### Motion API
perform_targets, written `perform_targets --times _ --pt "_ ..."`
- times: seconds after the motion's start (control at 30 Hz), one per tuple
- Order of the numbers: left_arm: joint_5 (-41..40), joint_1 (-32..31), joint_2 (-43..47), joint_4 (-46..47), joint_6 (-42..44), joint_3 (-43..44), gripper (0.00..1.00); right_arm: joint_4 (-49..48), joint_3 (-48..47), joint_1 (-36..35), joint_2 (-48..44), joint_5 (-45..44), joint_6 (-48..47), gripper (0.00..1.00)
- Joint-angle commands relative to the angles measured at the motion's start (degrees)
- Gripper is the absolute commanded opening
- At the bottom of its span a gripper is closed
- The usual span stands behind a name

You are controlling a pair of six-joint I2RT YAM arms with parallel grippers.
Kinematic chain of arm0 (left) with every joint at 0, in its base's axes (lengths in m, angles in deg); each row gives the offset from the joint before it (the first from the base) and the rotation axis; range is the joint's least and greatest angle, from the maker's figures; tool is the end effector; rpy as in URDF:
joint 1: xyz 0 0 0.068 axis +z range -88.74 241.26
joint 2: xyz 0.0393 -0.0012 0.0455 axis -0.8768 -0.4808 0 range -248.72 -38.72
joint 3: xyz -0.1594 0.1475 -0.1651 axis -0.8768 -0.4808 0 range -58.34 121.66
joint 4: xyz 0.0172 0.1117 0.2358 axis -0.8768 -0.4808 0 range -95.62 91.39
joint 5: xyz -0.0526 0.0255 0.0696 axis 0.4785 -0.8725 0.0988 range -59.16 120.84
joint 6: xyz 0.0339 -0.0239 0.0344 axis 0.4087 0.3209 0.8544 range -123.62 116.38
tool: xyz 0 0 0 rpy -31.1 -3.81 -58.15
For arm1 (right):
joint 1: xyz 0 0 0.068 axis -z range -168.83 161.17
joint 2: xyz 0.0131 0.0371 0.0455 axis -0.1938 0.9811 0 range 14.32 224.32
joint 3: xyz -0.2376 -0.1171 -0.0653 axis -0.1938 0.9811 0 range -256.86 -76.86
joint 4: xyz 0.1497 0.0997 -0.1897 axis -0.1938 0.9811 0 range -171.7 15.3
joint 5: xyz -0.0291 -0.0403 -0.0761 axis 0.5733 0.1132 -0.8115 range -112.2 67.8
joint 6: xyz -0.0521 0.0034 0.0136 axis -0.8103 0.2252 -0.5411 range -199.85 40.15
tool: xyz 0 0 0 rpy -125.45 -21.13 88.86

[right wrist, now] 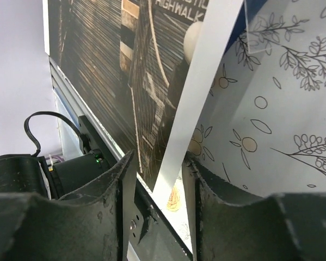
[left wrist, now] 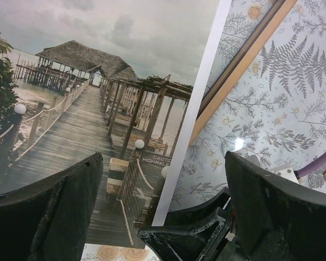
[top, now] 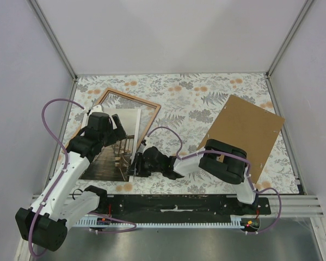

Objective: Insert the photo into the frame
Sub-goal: Adjust the photo within the frame body.

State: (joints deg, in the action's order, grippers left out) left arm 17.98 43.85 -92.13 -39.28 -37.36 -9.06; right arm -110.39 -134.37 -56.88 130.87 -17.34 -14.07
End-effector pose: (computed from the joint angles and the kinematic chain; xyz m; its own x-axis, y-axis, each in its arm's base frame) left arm 0.1822 -0.0489 0.2912 -0.6374 -0.3677 -0.6771 -0.2562 0.9299 -0.2637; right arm 0.1505 0.3813 0.1151 -0.9453 0.0853 -0.3149 -0.2182 0.5524 0.8045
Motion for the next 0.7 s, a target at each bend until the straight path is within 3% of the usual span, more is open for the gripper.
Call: perform_targets --times 0.0,0.2,0.43,0.67 --pt "0.82 0.36 1.02 0.15 0.95 1.35 0.98 -1.46 -0.40 -0.33 0.61 -1.35 0.32 0.41" --pt "1.17 0.36 1.02 0.15 0.95 1.61 0.98 8.09 -2.94 -0.33 -2.37 -3.80 -3.63 0.01" --pt "0.65 0.36 1.73 0.15 1.21 2.22 0.98 38.58 -12.18 -0.50 -9.74 -10.13 -14.00 0.00" --pt "2.40 0.36 1.20 0.85 1.04 3.81 0.98 44.15 -4.63 3.89 -18.46 -7.06 -15.42 0.00"
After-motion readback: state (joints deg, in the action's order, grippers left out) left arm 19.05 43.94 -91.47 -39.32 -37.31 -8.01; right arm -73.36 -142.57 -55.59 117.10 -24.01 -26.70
